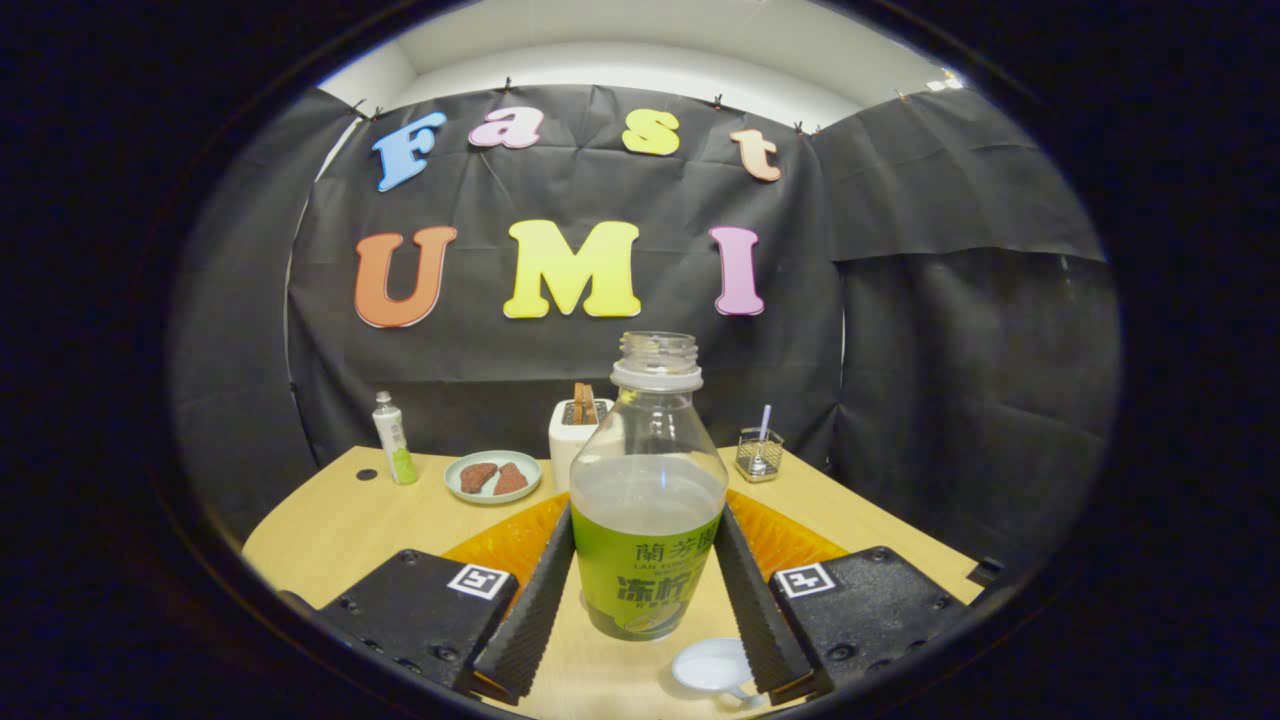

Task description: Take the bottle from table, then pour the juice into the cup, finally place the bottle on the coaster

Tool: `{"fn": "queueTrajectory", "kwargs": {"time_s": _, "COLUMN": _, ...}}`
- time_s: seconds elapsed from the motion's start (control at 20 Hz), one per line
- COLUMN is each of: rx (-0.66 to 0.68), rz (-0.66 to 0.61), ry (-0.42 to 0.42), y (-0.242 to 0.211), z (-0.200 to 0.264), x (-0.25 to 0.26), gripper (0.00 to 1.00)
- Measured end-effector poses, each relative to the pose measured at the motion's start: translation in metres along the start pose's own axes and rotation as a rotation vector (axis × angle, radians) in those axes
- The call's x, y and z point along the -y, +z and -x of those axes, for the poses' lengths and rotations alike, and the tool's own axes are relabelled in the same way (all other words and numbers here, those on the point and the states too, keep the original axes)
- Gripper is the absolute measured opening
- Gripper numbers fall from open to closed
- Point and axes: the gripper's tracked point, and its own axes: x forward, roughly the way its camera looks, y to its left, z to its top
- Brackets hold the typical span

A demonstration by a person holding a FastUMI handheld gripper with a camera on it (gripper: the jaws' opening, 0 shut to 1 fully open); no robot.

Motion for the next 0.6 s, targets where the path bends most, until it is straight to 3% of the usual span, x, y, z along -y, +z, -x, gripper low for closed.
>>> {"fn": "queueTrajectory", "kwargs": {"time_s": 0.2, "rx": -0.034, "rz": 0.036, "ry": 0.01, "y": -0.026, "z": -0.049, "x": -0.006, "gripper": 0.82}}
{"fn": "queueTrajectory", "kwargs": {"time_s": 0.6, "rx": -0.035, "rz": 0.106, "ry": 0.06, "y": -0.05, "z": -0.104, "x": -0.017, "gripper": 0.82}}
